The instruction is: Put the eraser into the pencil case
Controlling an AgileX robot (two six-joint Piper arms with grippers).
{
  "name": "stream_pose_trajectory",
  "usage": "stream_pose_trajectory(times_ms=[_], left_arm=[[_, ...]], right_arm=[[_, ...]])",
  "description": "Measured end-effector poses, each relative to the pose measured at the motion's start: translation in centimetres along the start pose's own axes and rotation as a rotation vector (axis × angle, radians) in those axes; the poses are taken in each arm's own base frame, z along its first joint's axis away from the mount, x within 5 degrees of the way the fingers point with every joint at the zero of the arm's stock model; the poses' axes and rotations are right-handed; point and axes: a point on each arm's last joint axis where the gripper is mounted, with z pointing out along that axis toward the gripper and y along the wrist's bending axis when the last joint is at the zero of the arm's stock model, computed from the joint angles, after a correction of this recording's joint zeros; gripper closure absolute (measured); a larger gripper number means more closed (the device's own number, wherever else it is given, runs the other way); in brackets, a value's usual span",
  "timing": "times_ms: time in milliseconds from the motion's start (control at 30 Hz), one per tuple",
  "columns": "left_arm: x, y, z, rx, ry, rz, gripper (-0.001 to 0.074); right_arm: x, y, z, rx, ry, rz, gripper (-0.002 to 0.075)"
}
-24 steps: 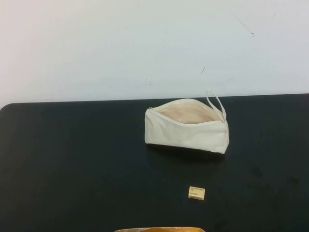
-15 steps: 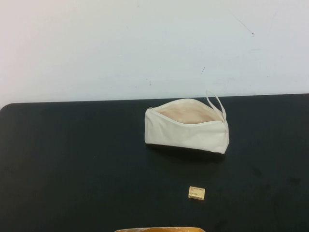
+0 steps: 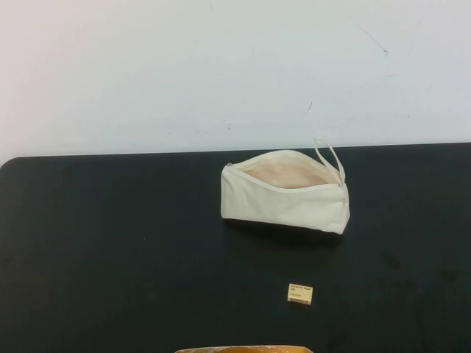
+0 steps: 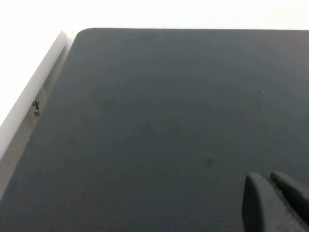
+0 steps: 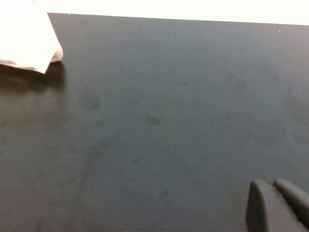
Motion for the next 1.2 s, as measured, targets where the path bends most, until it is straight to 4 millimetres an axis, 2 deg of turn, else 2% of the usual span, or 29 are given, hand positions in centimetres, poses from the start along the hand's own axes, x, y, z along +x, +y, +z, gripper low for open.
stream_pose_trajectory(times_ms=[600,700,967,1200], left_arm=[[0.0,0.0,0.0,0.0,0.0,0.0,0.0736],[0.0,0.0,0.0,0.0,0.0,0.0,0.0736],[0.0,0.0,0.0,0.0,0.0,0.0,0.0736],[0.0,0.0,0.0,0.0,0.0,0.0,0.0736]], right_arm=[[-0.3,-0.1,0.0,0.015,-0.039,-0.039,0.0727],[-1.3,-0.2,-0.1,0.023,-0.158,-0.063,0.0727],[-5.2,0.1,-1.7,0.034,-0.623,-0.126,0.0727],[-7.0,0.1,-3.3,0.033,-0.886,-0.088,0.0727]])
